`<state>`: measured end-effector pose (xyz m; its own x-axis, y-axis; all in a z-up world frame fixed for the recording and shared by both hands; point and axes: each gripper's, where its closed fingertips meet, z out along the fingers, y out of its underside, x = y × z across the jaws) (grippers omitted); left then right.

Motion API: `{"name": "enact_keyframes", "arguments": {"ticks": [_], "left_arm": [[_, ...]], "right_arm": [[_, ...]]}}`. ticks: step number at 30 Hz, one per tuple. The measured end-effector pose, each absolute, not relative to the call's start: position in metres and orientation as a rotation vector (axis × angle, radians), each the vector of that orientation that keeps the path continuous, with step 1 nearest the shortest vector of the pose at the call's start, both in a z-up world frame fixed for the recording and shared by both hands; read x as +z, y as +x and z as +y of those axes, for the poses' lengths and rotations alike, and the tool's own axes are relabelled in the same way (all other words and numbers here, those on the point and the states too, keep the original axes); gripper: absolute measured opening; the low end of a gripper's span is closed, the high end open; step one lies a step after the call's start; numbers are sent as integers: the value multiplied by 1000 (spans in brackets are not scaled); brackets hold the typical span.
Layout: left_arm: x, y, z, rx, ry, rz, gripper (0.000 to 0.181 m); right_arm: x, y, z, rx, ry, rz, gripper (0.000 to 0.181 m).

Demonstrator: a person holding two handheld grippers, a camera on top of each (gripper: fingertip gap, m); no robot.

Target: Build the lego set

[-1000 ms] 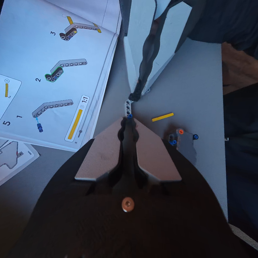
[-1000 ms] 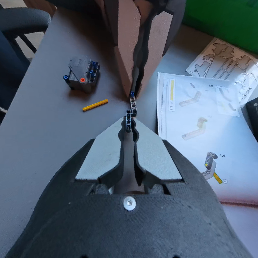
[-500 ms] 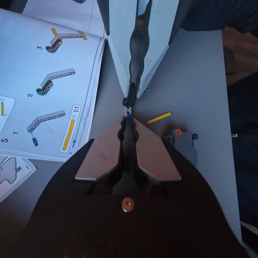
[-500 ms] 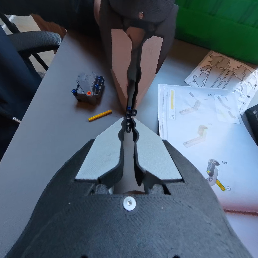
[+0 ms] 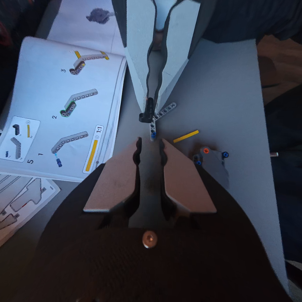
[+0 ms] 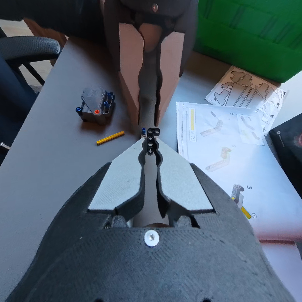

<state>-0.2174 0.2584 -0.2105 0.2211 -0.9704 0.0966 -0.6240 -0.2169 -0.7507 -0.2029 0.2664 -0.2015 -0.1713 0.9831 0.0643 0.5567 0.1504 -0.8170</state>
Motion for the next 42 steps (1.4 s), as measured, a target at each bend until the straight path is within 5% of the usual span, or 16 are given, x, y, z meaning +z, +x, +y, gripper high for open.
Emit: {"name": "enact_keyframes", "arguments": {"ticks": [1, 42], "left_arm": [[-207, -218, 259, -797, -1919, 1449, 17], [-206, -213, 259, -616, -1804, 1516, 13]], "right_arm": [[-200, -204, 266, 874, -1459, -1808, 3], [-201, -210, 258, 856, -1411, -1831, 4]]}}
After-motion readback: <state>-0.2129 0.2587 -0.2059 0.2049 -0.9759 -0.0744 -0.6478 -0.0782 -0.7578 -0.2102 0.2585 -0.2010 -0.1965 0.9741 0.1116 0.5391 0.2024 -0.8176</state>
